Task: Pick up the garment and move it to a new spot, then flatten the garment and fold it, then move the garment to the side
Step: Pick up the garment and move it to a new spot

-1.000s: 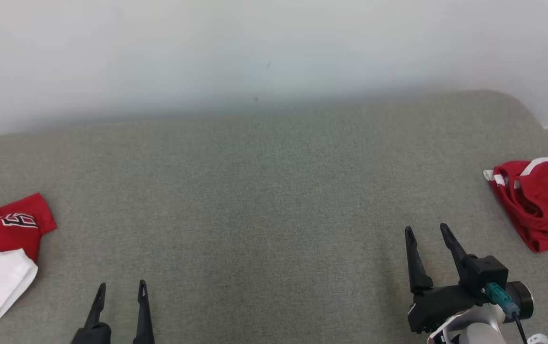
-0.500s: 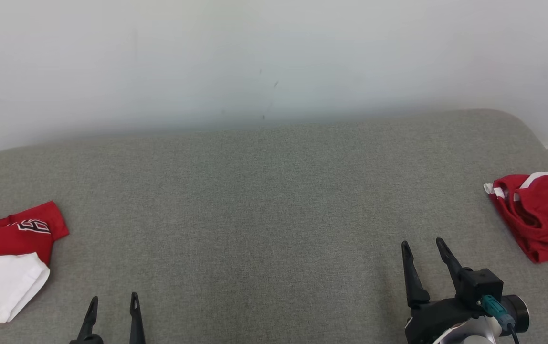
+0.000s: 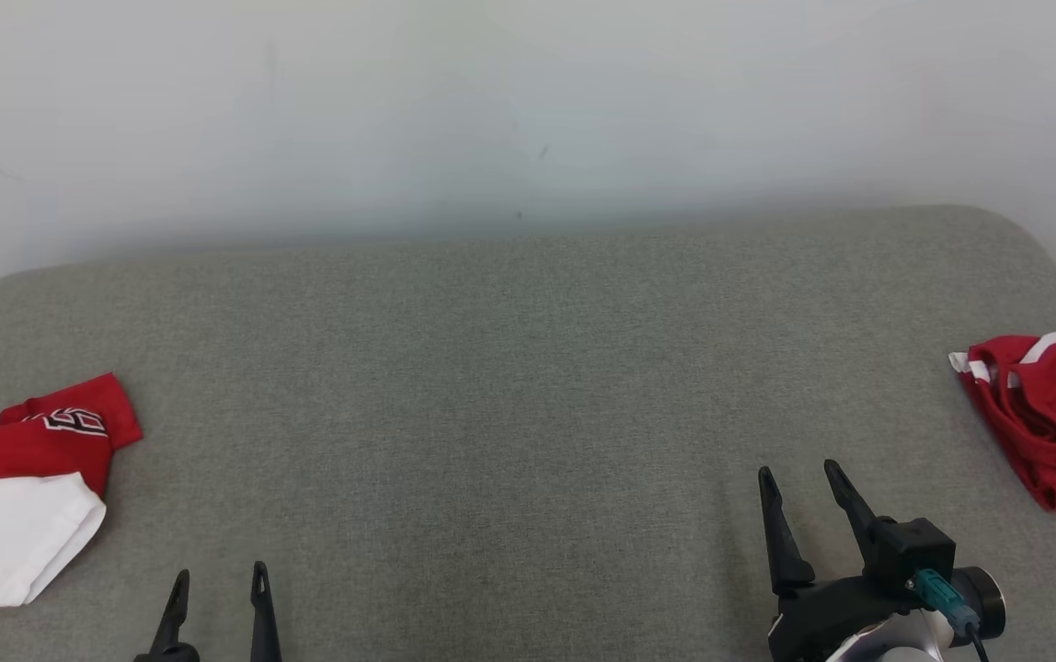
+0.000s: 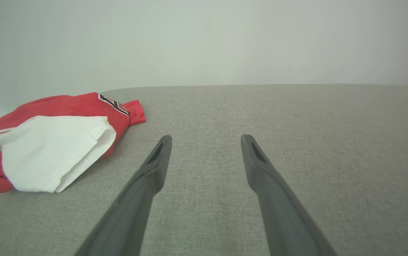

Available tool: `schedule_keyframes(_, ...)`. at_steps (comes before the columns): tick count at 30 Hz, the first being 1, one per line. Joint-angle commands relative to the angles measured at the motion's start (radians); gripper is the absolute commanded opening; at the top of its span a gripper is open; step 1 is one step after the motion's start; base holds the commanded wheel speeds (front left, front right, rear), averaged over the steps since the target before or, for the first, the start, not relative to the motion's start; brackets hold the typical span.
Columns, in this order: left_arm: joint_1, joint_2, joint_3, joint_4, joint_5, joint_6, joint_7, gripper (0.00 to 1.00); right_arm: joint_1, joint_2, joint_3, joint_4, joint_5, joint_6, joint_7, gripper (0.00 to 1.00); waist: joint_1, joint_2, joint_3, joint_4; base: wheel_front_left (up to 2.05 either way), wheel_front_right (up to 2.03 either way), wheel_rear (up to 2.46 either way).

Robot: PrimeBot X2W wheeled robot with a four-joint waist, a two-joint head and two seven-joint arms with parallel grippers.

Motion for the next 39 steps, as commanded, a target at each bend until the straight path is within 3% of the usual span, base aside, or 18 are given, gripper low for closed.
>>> schedule_keyframes(1, -0.001, -0.002, 0.005, 0.001, -0.005, 0.006, -0.003, 1.00, 0.000, 0.002, 0.005, 0.001, -0.006, -0.002, 0.000, 1.00, 0.0000, 0.0000, 0.006, 0.021, 0.00, 0.00, 0.00)
schedule_keyframes(33, 0.045, -0.002, 0.094, 0.004, -0.016, 0.008, -0.003, 1.00, 0.022, 0.002, 0.098, 0.000, 0.027, -0.002, 0.000, 1.00, 0.0000, 0.0000, 0.021, 0.529, 0.00, 0.00, 0.00)
schedule_keyframes(39, 0.064, -0.002, 0.120, -0.009, -0.033, 0.020, -0.003, 1.00, -0.010, 0.002, 0.154, 0.016, 0.030, -0.002, 0.000, 1.00, 0.0000, 0.0000, 0.027, 0.553, 0.00, 0.00, 0.00)
